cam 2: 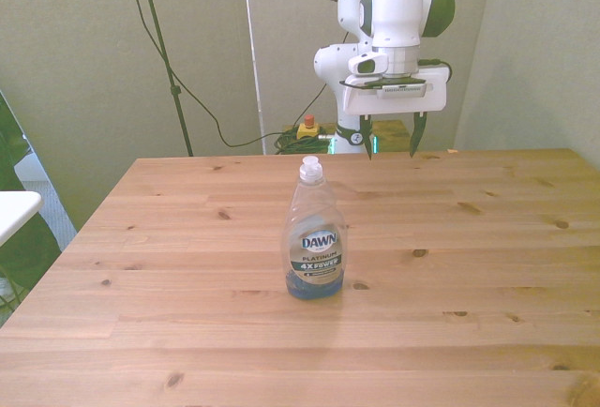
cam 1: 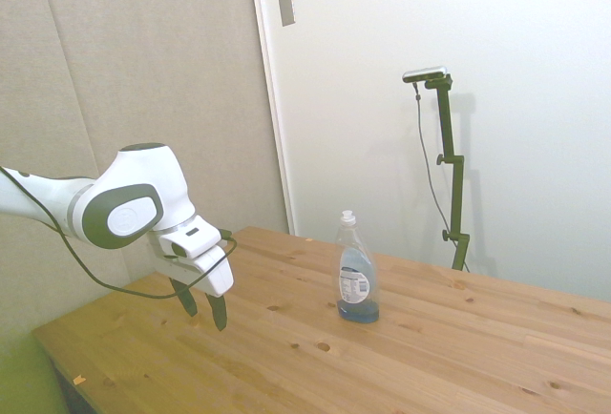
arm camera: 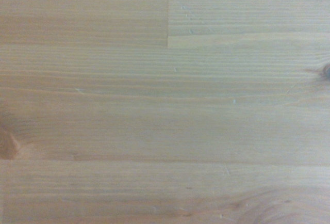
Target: Knock down the dish soap
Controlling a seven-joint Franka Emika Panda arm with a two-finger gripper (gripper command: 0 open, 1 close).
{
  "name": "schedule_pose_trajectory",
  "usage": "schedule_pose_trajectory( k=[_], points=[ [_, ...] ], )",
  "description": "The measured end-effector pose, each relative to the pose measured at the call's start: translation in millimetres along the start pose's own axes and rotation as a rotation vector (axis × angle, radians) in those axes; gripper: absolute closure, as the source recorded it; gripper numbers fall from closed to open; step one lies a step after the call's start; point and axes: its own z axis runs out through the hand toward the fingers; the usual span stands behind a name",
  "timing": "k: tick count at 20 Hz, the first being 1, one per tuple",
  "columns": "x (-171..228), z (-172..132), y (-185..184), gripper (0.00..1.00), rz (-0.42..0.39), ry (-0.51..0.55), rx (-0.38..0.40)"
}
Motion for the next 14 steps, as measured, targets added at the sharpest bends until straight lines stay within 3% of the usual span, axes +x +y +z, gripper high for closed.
schedule_pose_trajectory(
  k=[1, 2, 6, 14],
  points=[
    [0, 0, 0, 0.00, 0.000, 0.000, 0.000],
    [0, 1, 0, 1.00, -0.001, -0.001, -0.002],
    [10, 0, -3, 1.00, -0.012, 0.022, -0.013],
    [71, -14, -6, 1.00, -0.007, 0.077, -0.025]
  ],
)
